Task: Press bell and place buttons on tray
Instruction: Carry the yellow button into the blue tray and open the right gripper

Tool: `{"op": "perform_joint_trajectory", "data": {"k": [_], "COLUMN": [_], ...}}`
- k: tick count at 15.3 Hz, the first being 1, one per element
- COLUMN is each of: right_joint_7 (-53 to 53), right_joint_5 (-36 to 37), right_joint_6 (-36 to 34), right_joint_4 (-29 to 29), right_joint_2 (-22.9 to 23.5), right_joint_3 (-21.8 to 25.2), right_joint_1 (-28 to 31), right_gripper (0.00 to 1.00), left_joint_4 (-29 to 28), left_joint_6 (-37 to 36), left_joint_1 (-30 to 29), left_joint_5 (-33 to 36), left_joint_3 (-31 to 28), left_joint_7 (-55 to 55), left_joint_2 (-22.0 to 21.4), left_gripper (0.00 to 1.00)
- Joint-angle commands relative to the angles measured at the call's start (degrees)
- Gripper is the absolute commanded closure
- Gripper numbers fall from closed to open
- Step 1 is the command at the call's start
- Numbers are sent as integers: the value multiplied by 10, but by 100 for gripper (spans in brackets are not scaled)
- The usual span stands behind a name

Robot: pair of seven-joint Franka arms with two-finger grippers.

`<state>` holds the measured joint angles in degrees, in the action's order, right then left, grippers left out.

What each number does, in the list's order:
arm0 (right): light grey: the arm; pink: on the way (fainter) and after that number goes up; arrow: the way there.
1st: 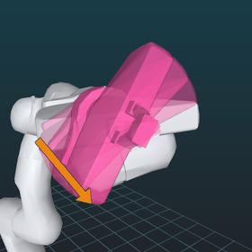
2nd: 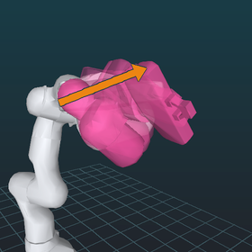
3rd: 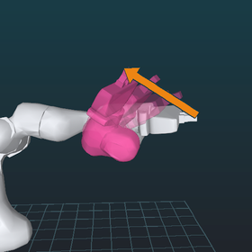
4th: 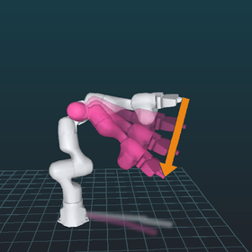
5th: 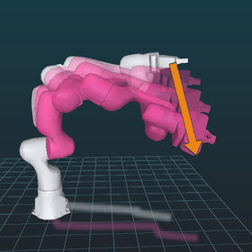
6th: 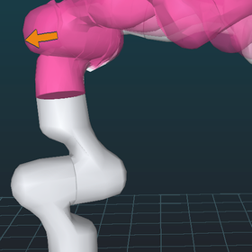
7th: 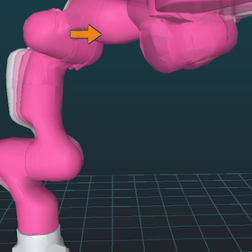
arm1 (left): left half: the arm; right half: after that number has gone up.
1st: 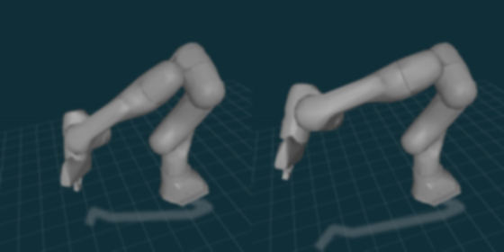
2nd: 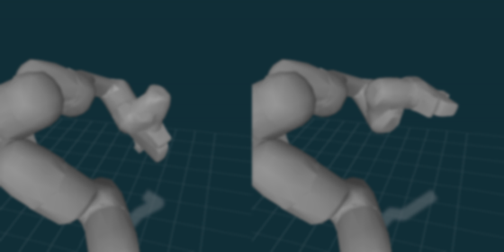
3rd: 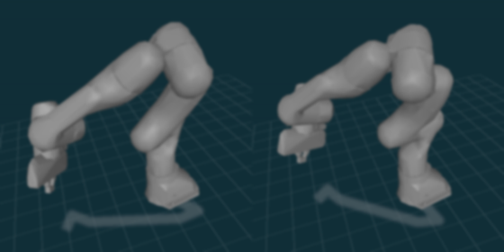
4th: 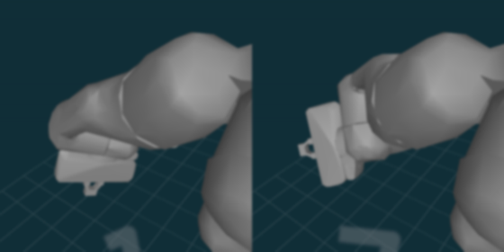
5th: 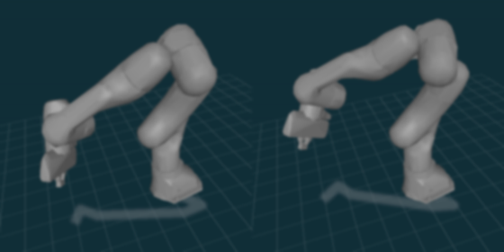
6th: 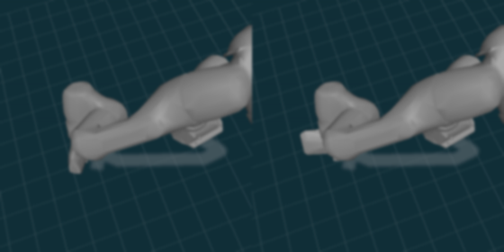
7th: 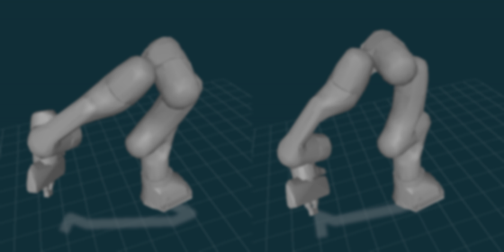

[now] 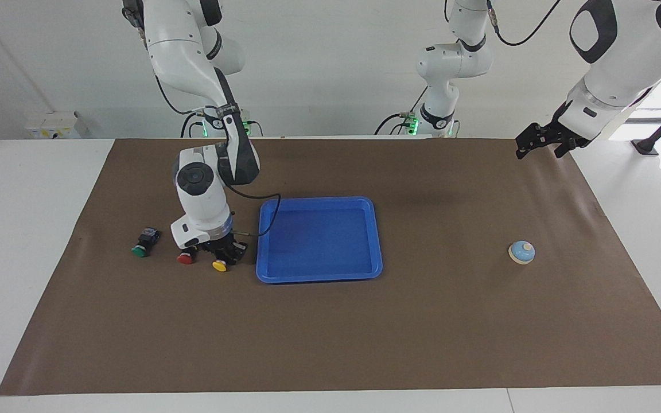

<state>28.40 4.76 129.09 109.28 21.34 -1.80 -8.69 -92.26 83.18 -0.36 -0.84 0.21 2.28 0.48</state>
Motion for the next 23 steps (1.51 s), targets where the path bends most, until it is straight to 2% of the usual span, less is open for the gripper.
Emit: {"op": "perform_joint_trajectory", "data": {"k": [1,3,5,12,19,20,21,23], "right_joint_7": [-33,-41,-55,-86,-71,-61,-49,-12], "right_joint_5": [-9,-33,-37,-36,-38,-38,-39,-40], "right_joint_6": [-95,-144,-137,-25,-13,-18,-23,-62], "right_joint_4": [-81,-124,-122,-50,-28,-28,-31,-49], "right_joint_2": [-2,2,4,19,20,20,19,6], "right_joint_3": [-12,-22,-22,-22,-22,-22,-22,-22], "right_joint_1": [-8,-26,-56,-110,-121,-119,-118,-111], "right_gripper": [100,100,100,100,100,53,1,0], "left_joint_4": [-15,-15,-15,-15,-15,-15,-15,-15], "left_joint_6": [8,8,8,8,8,8,8,8], "left_joint_1": [-1,-1,-1,-1,-1,-1,-1,-1], "left_joint_5": [0,1,0,1,1,1,1,1], "left_joint_3": [-1,-1,-1,-1,-1,-1,-1,-1], "left_joint_7": [1,1,1,1,1,1,1,1], "left_joint_2": [-14,-13,-13,-13,-14,-14,-14,-14], "left_gripper": [0,0,0,0,0,0,0,0]}}
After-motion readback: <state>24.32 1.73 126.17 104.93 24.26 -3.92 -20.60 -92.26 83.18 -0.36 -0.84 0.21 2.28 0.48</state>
